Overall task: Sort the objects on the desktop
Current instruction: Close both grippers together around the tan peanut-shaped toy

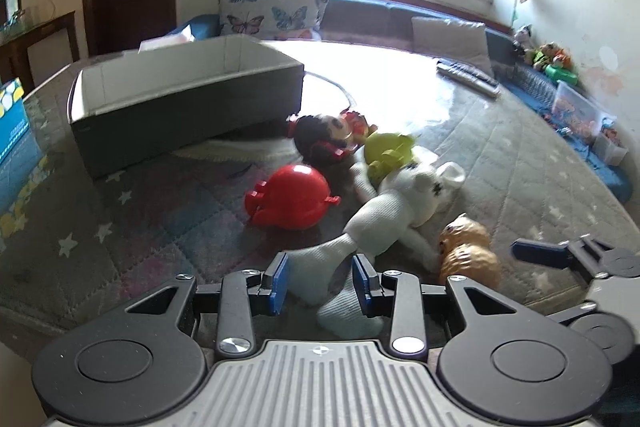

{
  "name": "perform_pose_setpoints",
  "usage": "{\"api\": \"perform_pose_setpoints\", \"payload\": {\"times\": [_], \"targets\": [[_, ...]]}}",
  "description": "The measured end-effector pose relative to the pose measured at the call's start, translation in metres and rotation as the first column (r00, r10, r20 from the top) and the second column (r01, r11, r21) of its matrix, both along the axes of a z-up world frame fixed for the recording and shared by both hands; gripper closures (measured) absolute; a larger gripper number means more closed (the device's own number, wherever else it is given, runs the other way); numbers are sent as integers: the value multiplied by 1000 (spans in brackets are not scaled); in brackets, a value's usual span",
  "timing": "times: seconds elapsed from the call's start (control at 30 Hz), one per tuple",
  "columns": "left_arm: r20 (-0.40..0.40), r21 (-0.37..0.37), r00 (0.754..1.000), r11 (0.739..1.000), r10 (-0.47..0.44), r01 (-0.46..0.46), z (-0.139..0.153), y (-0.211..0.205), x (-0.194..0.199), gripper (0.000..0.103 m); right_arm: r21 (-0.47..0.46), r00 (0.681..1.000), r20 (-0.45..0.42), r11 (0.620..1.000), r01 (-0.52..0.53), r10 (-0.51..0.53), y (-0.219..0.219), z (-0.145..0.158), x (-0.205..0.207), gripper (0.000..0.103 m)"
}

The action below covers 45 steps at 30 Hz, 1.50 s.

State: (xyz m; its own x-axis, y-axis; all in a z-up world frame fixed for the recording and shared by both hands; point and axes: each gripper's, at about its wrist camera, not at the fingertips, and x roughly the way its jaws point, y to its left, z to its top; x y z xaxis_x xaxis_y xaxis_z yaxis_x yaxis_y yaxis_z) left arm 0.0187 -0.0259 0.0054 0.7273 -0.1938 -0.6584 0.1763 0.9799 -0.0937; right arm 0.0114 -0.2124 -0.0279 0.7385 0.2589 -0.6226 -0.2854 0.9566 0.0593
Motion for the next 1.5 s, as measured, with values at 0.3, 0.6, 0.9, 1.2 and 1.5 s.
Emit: {"api": "perform_pose_setpoints", "payload": {"times": [0.3,0.6,0.9,1.2,1.5], "targets": [[-30,-67,983,982,-181,179,12,-31,4,66,3,1000,2,1000,8,-8,-3,2,0,8],[-103,-128,954,955,-282,269,4,-51,30,66,40,1000,-11,999,-14,14,-6,1,4,25],[-190,-266,916,917,-352,297,-4,-50,52,63,84,999,-28,996,-32,35,-12,1,10,45],[-184,-321,910,898,-372,302,0,-45,54,64,67,999,-20,997,-29,30,-14,9,10,45],[-75,-325,946,905,-316,276,38,-20,66,65,24,991,62,993,-119,118,4,47,42,45]]}}
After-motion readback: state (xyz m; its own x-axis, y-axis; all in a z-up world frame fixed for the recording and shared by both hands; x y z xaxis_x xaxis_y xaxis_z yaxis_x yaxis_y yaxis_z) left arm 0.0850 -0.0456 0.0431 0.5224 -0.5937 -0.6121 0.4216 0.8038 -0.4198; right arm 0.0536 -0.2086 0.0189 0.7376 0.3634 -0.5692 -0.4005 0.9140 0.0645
